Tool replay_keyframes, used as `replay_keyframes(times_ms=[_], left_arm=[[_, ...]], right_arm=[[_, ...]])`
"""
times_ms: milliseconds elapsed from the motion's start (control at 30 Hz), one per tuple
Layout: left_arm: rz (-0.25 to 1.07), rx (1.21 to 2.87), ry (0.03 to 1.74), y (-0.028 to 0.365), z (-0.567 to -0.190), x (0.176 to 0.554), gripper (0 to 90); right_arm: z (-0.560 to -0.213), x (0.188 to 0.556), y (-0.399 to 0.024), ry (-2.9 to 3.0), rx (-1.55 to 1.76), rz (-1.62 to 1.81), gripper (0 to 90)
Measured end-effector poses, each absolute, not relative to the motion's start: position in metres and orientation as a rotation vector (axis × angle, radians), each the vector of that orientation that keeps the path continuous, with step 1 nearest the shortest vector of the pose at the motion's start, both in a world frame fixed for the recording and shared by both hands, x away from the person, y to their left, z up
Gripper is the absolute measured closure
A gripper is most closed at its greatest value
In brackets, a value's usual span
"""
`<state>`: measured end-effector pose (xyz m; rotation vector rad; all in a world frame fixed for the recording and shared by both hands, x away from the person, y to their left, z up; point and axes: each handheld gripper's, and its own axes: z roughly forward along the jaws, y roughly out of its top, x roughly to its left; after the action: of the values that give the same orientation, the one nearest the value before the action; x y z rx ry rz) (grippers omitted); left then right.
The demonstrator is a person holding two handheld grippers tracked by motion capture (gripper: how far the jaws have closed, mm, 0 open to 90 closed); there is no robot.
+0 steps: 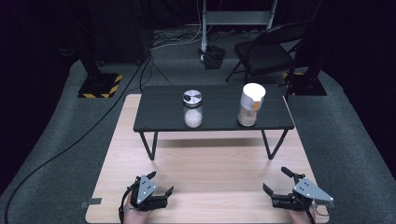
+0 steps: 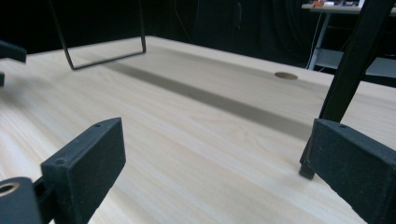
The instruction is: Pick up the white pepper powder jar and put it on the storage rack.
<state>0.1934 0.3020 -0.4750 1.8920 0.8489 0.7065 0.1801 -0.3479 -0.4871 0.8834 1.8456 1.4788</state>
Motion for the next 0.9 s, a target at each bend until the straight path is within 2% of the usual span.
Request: replay_keyframes(times_ms=[333,900], left_arm=[[0.705,1.894,0.848,0.3017,-0.4749,0.1935,14.0],[0.705,1.897,0.849,0.3012,-0.4746,0.1937,14.0]], right_arm=[[-0.4948,0.1837,-0.3566,1.863,0.945,1.506,6.8],[-0.4958,0.1867,-0.3560,1.887,0.955,1.494,6.6]])
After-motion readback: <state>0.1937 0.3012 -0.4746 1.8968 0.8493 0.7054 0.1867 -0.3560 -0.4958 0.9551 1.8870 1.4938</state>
